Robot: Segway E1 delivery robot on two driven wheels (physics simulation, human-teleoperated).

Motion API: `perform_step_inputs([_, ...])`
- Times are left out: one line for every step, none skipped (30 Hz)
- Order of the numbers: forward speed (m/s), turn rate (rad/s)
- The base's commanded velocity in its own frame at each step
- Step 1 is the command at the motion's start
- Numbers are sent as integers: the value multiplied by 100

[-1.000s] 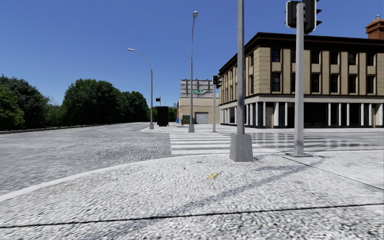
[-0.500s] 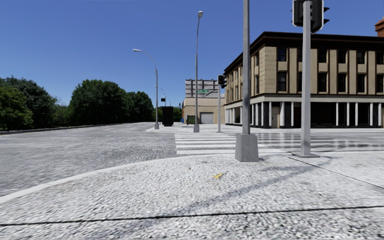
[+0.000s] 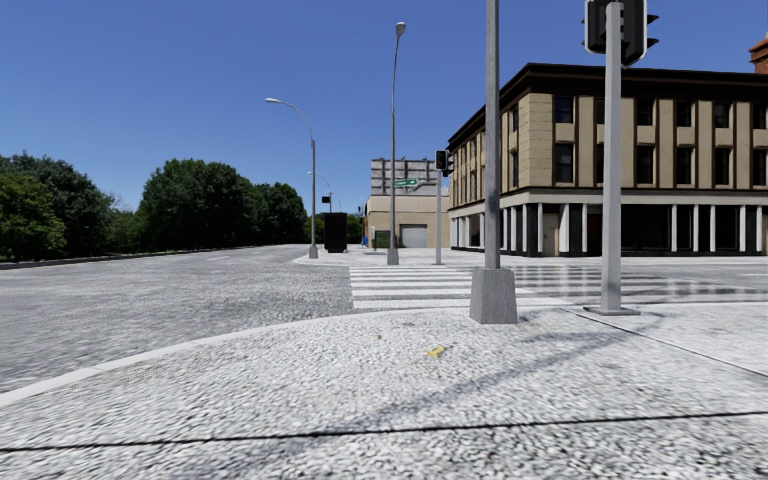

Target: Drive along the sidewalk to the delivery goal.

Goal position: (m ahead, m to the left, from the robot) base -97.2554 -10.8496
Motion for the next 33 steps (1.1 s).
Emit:
perform_step_inputs([0,0])
perform_step_inputs([0,0])
perform_step_inputs([0,0])
perform_step_inputs([0,0])
perform_step_inputs([0,0])
perform_step_inputs([0,0])
perform_step_inputs([0,0])
perform_step_inputs([0,0])
perform_step_inputs([0,0])
perform_step_inputs([0,-5])
perform_step_inputs([0,-26])
perform_step_inputs([0,-26])
perform_step_inputs([0,-43])
perform_step_inputs([0,-51])
perform_step_inputs([0,-51])
perform_step_inputs([0,-52])
perform_step_inputs([0,-52])
perform_step_inputs([0,-52])
perform_step_inputs([0,-53])
perform_step_inputs([0,-53])
perform_step_inputs([0,-53])
perform_step_inputs([0,-53])
perform_step_inputs([0,-53])
perform_step_inputs([0,-53])
perform_step_inputs([0,-53])
perform_step_inputs([0,-53])
perform_step_inputs([0,-53])
perform_step_inputs([0,-53])
perform_step_inputs([0,-53])
perform_step_inputs([0,-53])
perform_step_inputs([0,-53])
perform_step_inputs([0,-53])
perform_step_inputs([0,-53])
